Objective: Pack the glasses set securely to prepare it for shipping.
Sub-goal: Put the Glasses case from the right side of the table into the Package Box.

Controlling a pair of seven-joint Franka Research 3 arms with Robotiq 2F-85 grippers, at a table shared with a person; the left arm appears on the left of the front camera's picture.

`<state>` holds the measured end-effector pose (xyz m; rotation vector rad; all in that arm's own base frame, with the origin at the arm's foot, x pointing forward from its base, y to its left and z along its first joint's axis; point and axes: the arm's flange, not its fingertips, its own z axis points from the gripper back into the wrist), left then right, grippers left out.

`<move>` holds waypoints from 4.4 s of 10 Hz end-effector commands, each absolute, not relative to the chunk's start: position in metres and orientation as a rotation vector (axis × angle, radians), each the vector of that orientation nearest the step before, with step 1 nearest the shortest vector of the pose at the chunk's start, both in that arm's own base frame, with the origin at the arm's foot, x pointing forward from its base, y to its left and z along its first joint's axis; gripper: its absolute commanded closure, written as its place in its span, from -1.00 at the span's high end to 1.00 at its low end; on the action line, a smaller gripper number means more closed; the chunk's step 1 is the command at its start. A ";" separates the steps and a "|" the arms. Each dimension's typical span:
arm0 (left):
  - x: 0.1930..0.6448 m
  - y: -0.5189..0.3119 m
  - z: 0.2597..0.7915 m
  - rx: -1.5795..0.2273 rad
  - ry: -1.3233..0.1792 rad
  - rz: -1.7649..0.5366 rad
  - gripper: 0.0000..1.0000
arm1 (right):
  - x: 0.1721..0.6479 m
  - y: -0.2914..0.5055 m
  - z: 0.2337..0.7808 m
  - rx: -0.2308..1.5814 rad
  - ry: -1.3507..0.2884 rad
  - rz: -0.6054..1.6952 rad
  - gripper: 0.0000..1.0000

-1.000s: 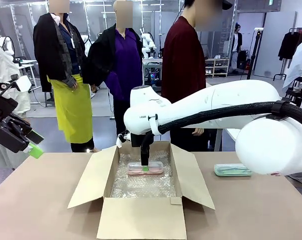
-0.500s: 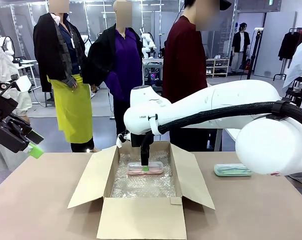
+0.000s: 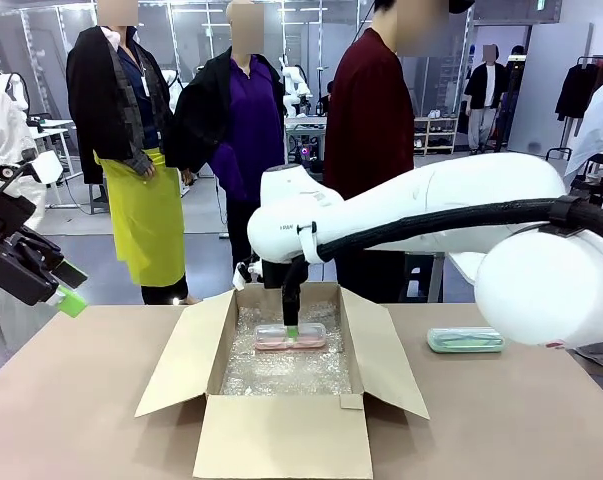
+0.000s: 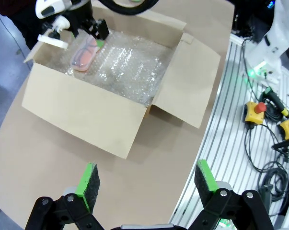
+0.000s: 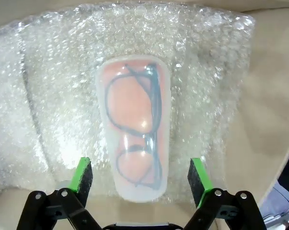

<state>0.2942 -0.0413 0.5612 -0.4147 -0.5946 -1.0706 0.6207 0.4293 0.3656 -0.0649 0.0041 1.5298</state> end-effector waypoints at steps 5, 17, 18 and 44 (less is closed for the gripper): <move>0.294 -0.041 0.562 -0.424 -0.606 -1.079 1.00 | 0.569 0.347 0.471 -0.030 -0.085 1.676 1.00; 0.294 -0.041 0.562 -0.424 -0.606 -1.079 1.00 | 0.549 0.174 0.474 -0.019 -0.108 1.612 1.00; 0.294 -0.041 0.562 -0.424 -0.606 -1.079 1.00 | 0.549 0.174 0.474 -0.019 -0.108 1.612 1.00; 0.294 -0.041 0.562 -0.424 -0.606 -1.079 1.00 | 0.632 0.048 0.307 -0.065 -0.077 1.511 -0.20</move>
